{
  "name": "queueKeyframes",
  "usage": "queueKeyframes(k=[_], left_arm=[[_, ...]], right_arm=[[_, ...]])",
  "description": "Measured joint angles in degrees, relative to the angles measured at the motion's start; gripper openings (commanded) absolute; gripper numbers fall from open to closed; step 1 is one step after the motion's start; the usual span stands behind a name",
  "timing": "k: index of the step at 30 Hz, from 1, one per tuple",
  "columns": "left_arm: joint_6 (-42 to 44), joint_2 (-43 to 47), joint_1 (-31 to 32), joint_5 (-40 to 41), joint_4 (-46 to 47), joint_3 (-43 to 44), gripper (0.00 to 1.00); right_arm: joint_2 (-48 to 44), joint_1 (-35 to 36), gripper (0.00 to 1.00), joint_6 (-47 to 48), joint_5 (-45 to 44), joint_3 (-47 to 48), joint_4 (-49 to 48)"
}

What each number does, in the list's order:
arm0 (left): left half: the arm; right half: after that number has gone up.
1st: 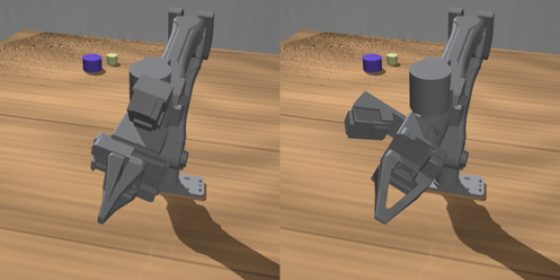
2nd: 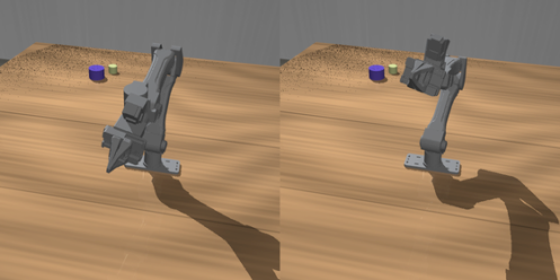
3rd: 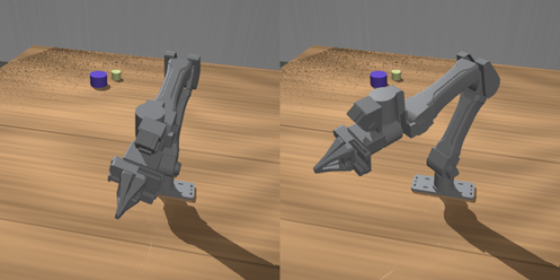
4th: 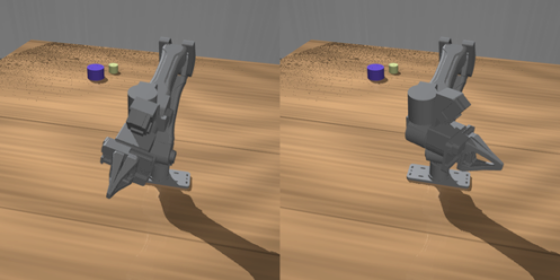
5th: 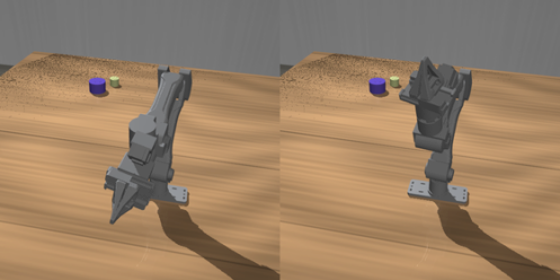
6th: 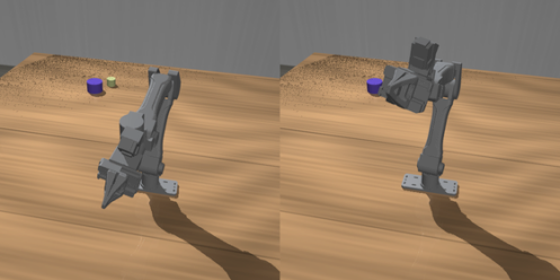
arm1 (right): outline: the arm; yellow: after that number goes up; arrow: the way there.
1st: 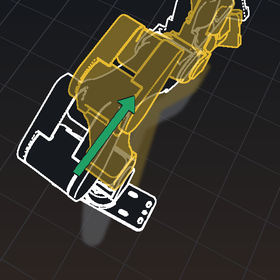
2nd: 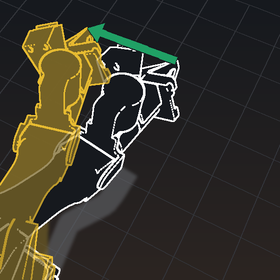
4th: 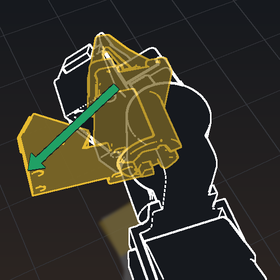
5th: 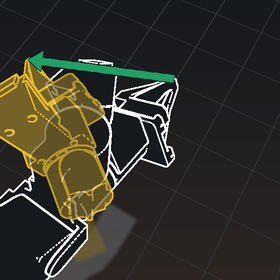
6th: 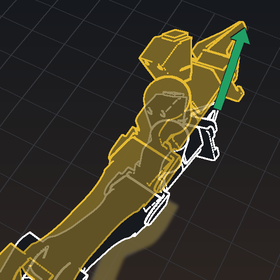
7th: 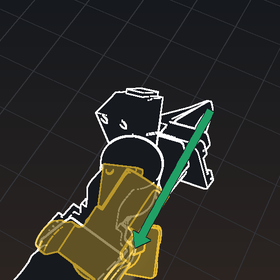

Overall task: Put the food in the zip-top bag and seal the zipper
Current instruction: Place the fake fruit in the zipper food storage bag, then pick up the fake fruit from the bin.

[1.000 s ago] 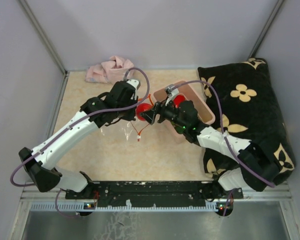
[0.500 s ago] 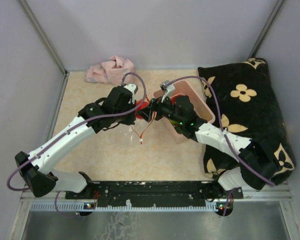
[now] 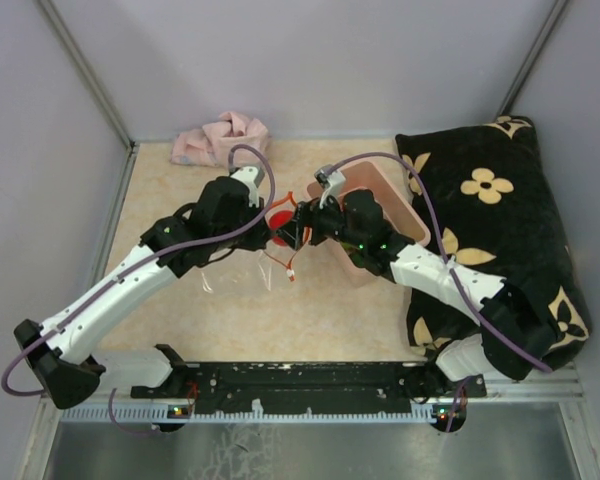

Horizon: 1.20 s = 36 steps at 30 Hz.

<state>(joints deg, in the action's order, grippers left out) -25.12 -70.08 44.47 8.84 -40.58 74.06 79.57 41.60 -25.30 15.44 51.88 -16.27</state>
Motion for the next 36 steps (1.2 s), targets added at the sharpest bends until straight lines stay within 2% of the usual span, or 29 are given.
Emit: queueKeyframes(k=[5, 13, 23, 30, 36], left_arm=[[-0.8, 0.0, -0.4, -0.4, 1.0, -2.1, 0.0], [-1.9, 0.4, -1.9, -1.2, 2.4, -5.5, 0.0], [-1.5, 2.1, -4.5, -0.9, 3.0, -6.3, 0.0], [1.2, 2.1, -5.3, -0.3, 3.0, -6.3, 0.0], [3.8, 1.4, -5.4, 0.1, 3.1, -6.1, 0.0]], right_arm=[[-0.5, 0.0, 0.96, 0.0, 0.7, 0.0, 0.7], [-3.4, 0.0, 0.99, 0.2, 1.4, 1.6, 3.0], [-11.4, -1.0, 0.99, 5.8, -1.0, 7.0, 17.2], [-12.1, -9.0, 0.99, 11.0, -7.9, 12.7, 31.3], [-5.9, -14.8, 0.99, 13.7, -14.3, 14.6, 38.7]])
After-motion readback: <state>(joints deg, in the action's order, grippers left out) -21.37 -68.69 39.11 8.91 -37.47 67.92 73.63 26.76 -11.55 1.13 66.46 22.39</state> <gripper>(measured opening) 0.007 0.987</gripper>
